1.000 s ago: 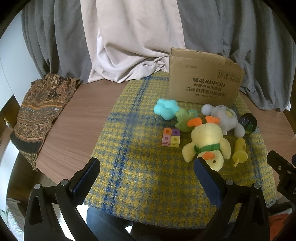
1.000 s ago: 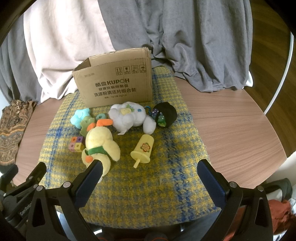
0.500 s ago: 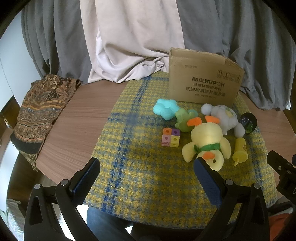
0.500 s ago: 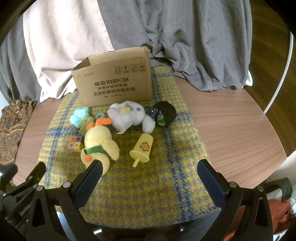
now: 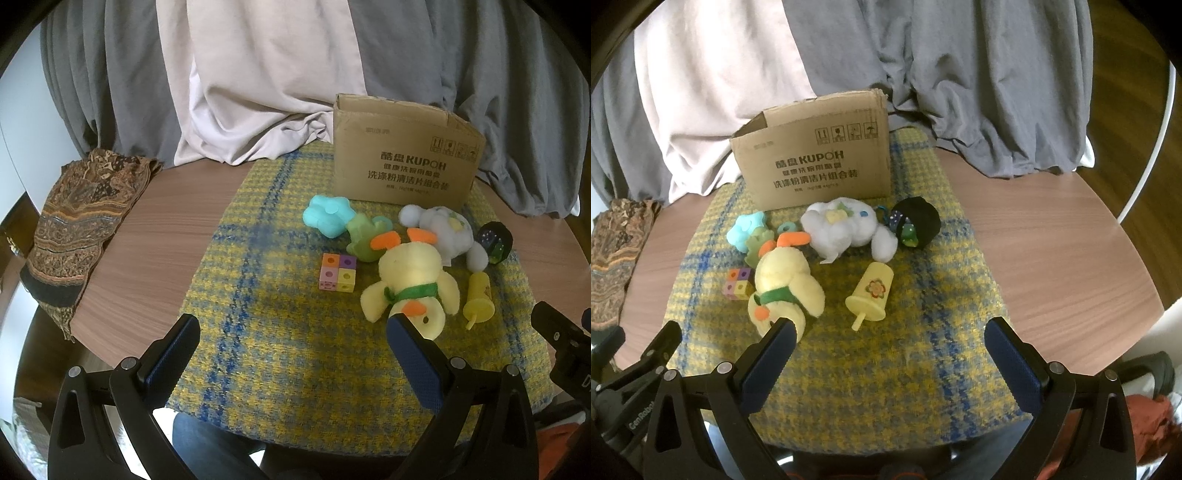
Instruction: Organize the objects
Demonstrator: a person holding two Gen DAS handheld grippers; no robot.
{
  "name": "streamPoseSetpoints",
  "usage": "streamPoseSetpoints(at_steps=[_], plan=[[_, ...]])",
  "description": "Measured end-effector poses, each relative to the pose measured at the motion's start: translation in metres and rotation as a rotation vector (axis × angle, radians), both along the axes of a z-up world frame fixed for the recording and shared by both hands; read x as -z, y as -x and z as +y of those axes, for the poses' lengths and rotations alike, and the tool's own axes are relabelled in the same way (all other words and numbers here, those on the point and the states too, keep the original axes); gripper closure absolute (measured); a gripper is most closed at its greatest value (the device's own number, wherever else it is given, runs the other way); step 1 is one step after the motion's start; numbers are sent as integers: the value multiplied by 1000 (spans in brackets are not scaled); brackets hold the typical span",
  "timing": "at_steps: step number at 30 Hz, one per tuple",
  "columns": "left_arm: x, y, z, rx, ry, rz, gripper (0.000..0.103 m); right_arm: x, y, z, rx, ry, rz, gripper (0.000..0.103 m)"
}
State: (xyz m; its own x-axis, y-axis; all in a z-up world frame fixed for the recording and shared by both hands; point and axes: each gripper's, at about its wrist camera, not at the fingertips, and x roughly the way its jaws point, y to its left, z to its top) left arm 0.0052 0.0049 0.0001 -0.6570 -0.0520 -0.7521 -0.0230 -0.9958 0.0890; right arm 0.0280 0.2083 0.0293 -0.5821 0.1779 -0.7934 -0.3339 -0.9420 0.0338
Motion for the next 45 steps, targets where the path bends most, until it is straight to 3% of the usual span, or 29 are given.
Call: streamPoseSetpoints(at_steps=[22, 31, 45], plan=[[10, 5, 35, 93, -16, 4, 0, 11, -1, 19, 16, -15, -8, 1], [27, 13, 54, 134, -39, -36, 0, 13, -4, 32, 38, -44, -3, 1], [60, 34, 88, 190, 3, -71, 0, 30, -5, 50, 77, -70, -31, 1]])
